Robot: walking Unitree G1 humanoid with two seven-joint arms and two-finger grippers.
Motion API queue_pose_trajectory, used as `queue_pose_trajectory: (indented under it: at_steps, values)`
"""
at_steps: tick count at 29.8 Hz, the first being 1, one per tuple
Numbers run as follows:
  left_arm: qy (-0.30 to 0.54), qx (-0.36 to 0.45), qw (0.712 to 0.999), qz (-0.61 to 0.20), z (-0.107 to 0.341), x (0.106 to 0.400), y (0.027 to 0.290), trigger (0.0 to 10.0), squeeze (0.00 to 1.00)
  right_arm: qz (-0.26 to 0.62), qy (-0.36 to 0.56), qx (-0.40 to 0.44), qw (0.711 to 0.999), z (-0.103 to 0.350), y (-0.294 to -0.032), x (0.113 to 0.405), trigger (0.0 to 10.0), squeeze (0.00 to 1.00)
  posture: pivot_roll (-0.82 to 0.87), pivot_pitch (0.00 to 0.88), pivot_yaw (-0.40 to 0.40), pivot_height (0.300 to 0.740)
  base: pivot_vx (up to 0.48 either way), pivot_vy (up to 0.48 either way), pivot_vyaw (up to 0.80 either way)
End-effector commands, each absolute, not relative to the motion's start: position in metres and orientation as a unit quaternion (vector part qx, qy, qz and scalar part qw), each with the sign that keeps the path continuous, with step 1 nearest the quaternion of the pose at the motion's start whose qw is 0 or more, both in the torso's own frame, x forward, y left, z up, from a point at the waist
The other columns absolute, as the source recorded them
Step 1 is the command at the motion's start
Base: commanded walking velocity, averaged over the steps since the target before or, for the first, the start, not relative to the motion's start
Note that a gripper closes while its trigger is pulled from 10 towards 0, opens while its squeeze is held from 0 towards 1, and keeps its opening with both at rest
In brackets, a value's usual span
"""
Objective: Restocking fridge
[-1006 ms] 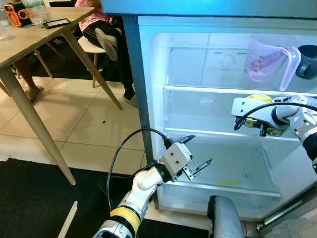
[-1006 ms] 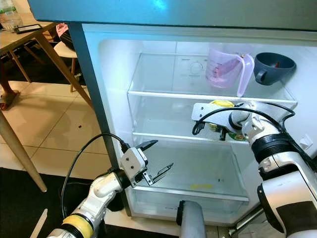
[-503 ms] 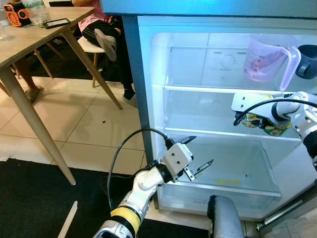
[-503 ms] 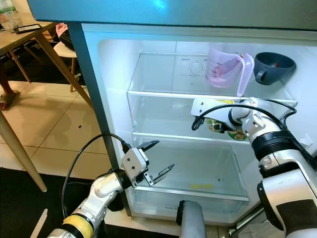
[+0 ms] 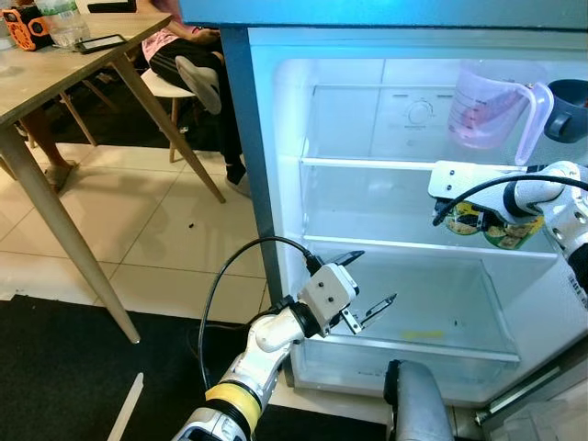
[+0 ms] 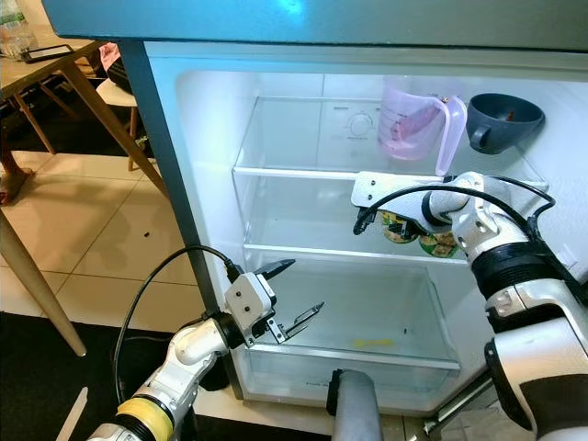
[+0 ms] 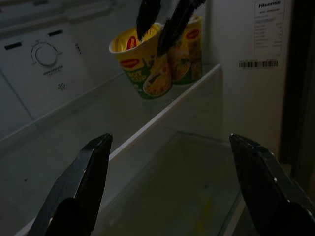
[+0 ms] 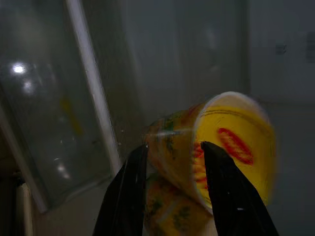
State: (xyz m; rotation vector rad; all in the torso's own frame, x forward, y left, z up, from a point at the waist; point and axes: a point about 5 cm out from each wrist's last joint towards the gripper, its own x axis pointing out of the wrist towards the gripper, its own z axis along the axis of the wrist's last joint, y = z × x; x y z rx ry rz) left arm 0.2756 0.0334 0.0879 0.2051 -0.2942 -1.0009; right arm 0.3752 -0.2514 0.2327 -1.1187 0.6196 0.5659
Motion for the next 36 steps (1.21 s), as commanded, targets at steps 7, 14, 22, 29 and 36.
queue_pose_trajectory:
  at_steps: [7,14,22,29,36]
  values:
    - [-0.137,0.095,0.86,-0.482,0.087,0.273,0.032,10.0,0.0,0.289,0.254,-0.497,0.778,0.244,-0.247,0.367,10.0,0.0,-0.05,0.0,0.004,0.375,0.0,0.0,0.0]
    - [-0.137,0.095,0.86,-0.483,0.087,0.273,0.032,10.0,0.0,0.332,0.255,-0.489,0.765,0.236,-0.242,0.357,10.0,0.0,-0.05,0.0,0.004,0.375,0.0,0.0,0.0]
    - [-0.137,0.095,0.86,-0.482,0.087,0.273,0.032,10.0,0.0,0.42,0.274,-0.459,0.734,0.211,-0.234,0.333,10.0,0.0,-0.05,0.0,0.006,0.375,0.0,0.0,0.0]
    - [-0.137,0.094,0.861,-0.482,0.087,0.273,0.032,10.0,0.0,0.409,0.295,-0.428,0.75,0.192,-0.232,0.331,10.0,0.0,-0.05,0.0,0.006,0.375,0.0,0.0,0.0]
    - [-0.137,0.091,0.864,-0.475,0.087,0.274,0.035,10.0,0.0,0.364,0.331,-0.365,0.79,0.156,-0.235,0.333,10.0,0.0,-0.05,0.0,0.0,0.375,0.0,0.0,0.0]
